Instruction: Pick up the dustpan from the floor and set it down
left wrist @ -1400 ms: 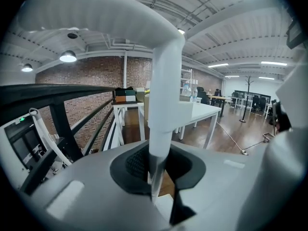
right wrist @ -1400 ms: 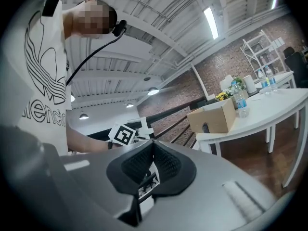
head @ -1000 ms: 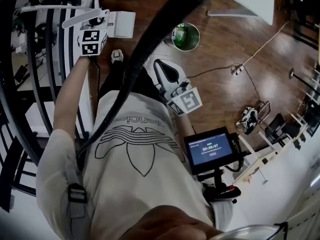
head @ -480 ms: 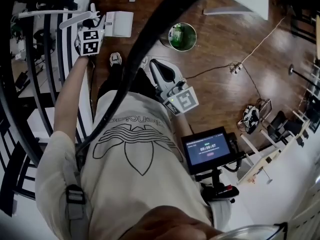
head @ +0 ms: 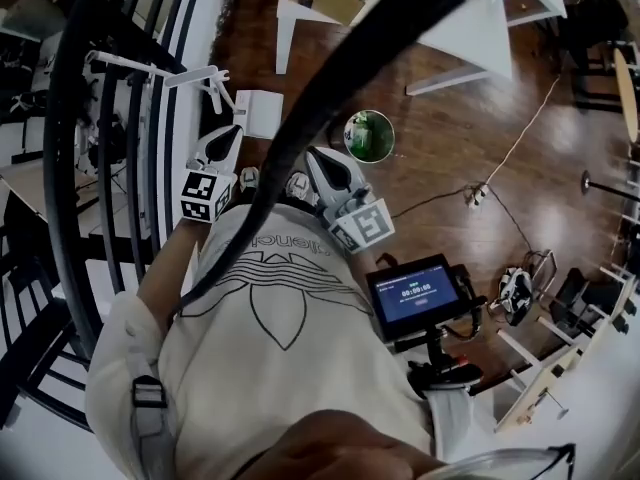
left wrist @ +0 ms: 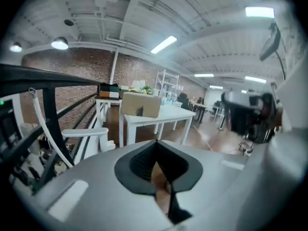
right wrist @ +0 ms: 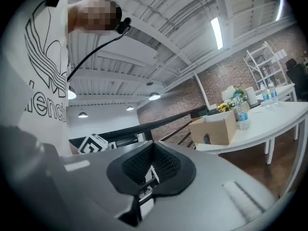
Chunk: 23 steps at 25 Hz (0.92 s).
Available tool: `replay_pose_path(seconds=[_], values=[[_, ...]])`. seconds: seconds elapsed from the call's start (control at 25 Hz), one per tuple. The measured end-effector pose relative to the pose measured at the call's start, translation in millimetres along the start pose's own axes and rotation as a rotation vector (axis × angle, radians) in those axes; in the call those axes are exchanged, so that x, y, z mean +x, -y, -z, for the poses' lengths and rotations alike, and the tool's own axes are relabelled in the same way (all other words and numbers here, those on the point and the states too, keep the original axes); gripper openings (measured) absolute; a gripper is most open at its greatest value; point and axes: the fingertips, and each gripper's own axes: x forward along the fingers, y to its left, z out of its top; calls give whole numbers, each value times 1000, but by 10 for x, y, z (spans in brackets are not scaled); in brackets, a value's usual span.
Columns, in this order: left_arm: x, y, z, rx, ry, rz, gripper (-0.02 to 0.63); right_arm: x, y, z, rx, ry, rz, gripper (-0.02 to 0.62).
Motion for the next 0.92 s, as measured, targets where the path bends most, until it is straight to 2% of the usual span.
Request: replay_pose_path(seconds=[0.12, 0.24, 0.36, 0.56, 0.92], values=[[-121, 272, -339, -98, 121, 47, 20, 115, -46, 12, -20, -4, -17, 1], [-212, 402, -484, -104, 185, 27, 20, 205, -115, 45, -33, -36, -51, 1], [-272, 545, -543, -30, 201, 63, 20, 240, -150, 64, -22, -50, -70, 0], [-303, 669, -650, 30, 207, 107, 20, 285, -198, 116, -29, -64, -86, 1], [-319, 598, -683, 40, 216, 80, 20, 332, -190, 76, -44, -51, -97, 0]])
